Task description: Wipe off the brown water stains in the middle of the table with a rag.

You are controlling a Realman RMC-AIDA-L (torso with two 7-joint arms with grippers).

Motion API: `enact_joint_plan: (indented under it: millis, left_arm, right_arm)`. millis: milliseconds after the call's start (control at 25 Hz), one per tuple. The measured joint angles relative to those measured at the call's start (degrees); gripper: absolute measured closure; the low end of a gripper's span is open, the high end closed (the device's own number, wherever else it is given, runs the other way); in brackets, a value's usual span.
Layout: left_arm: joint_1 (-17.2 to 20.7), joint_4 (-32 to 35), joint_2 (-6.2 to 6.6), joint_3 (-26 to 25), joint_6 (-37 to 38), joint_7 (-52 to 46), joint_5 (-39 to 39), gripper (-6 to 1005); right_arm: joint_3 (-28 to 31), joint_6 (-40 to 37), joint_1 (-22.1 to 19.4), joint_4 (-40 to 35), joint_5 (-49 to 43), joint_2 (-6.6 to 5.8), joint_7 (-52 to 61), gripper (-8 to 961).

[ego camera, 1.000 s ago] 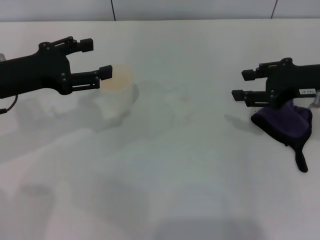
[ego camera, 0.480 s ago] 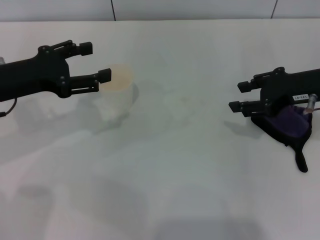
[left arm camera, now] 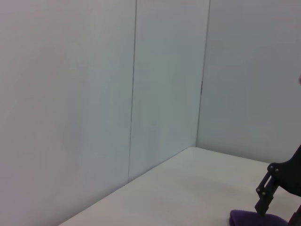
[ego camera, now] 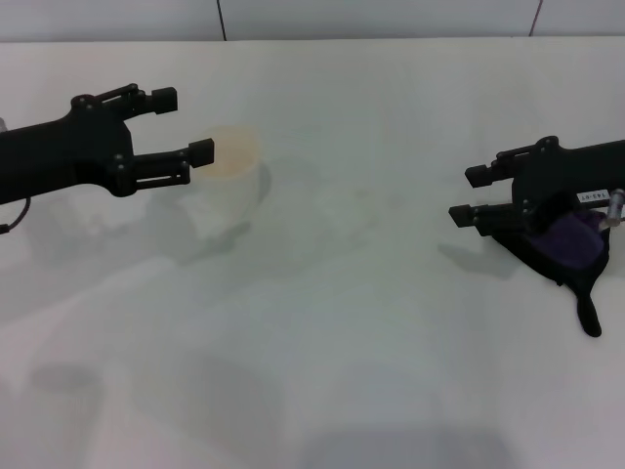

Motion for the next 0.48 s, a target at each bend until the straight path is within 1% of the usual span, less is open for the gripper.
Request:
enact_joint_plan:
  millis: [320, 480]
  left_arm:
    - [0.1, 1.0, 0.06, 0.0, 0.0, 0.0, 0.5, 138]
    - [-0.3, 1.0, 0.08, 0.1, 0.0, -0.1, 2.9, 138]
  right_arm:
    - [0.1, -0.1, -1.6, -2.5, 0.0, 0.02, -0.2, 395]
    - [0.5, -0.3, -1.9, -3.0, 0.0, 0.0, -0.1, 394]
